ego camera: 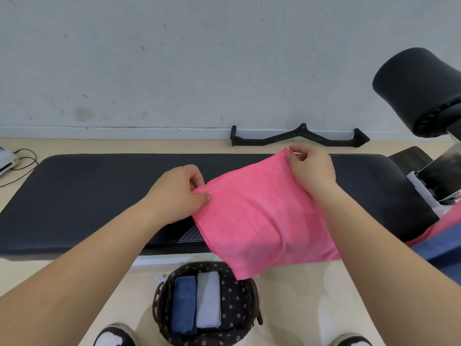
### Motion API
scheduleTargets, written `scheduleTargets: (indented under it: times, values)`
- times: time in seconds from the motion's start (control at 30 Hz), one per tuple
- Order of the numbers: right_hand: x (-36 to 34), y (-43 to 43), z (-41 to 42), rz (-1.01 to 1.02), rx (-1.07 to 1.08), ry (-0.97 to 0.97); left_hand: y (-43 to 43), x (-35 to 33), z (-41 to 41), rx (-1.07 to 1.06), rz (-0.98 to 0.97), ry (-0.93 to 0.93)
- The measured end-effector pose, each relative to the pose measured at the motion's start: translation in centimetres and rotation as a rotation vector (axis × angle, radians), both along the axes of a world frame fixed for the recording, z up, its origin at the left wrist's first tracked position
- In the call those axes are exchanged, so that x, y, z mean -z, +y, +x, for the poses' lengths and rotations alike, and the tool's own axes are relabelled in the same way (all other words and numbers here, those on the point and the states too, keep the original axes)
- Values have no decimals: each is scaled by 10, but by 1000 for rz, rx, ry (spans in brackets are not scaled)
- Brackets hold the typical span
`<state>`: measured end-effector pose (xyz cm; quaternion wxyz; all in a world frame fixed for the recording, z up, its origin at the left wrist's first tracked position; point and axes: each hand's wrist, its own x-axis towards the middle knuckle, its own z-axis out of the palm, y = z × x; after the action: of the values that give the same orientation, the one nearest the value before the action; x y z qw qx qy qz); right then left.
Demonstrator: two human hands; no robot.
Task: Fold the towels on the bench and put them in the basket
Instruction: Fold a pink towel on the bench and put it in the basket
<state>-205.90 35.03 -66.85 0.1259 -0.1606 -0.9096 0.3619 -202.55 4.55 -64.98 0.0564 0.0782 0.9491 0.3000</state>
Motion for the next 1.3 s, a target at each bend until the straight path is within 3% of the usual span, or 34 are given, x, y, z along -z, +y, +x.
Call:
scheduleTargets:
  times: [0.23, 0.47, 0.63, 0.87, 1.07, 1.3]
  values:
    - [10, -1, -6, 294, -19, -20, 1, 0, 2, 58, -84, 107]
    - [2, -7, -13, 306, -14, 126, 0, 1, 1, 45, -72, 81]
    - [-2, 2, -15, 159, 1, -45, -1, 1, -3, 18, -73, 26]
    - [4, 2, -19, 153, 47, -77, 0, 2, -5, -16, -114, -18]
    - [-8, 0, -15, 172, 19, -196, 5, -8, -4, -46, -123, -224]
    - [-23, 19, -4, 101, 39, -146, 5, -25, -15, -84, 15, -355]
